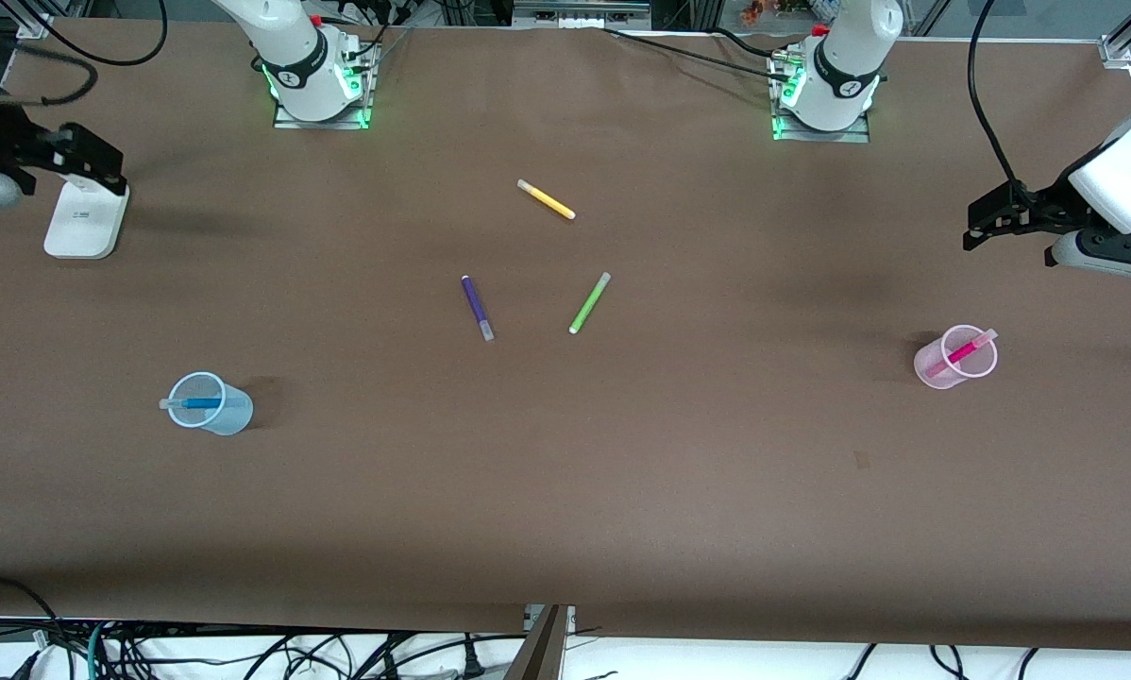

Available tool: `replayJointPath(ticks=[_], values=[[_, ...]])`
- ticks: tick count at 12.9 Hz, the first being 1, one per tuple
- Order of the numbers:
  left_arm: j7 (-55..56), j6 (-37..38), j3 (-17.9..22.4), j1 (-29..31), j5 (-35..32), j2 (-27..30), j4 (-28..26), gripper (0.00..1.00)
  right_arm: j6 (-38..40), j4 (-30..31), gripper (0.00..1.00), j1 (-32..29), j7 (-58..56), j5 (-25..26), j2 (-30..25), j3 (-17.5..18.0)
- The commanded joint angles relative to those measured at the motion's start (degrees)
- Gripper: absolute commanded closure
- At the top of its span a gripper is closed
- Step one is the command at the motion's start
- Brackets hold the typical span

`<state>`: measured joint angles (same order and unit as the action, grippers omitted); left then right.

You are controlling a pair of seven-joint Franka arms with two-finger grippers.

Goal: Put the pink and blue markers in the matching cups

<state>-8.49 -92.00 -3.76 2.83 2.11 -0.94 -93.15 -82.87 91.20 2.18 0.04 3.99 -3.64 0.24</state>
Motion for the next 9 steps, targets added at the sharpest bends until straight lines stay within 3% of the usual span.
replayJointPath(ticks=[1, 3, 9], values=[[-1.6, 0.4, -0.1, 0.4, 0.8, 1.3, -0.8, 0.00, 2.4, 1.2, 0.00, -0.7, 2.3, -3.1, 0.0, -0.5], [-1.6, 0.4, -0.1, 0.5, 0.8, 1.3, -0.8, 0.00, 2.7, 1.3, 0.00, -0.7, 3.4, -6.2, 0.2, -1.8], [-1.6, 0.4, -0.1, 0.4, 0.8, 1.2, -0.7, 0.00, 2.7, 1.1, 0.00, -0.7, 2.5, -5.7, 0.8, -2.1]])
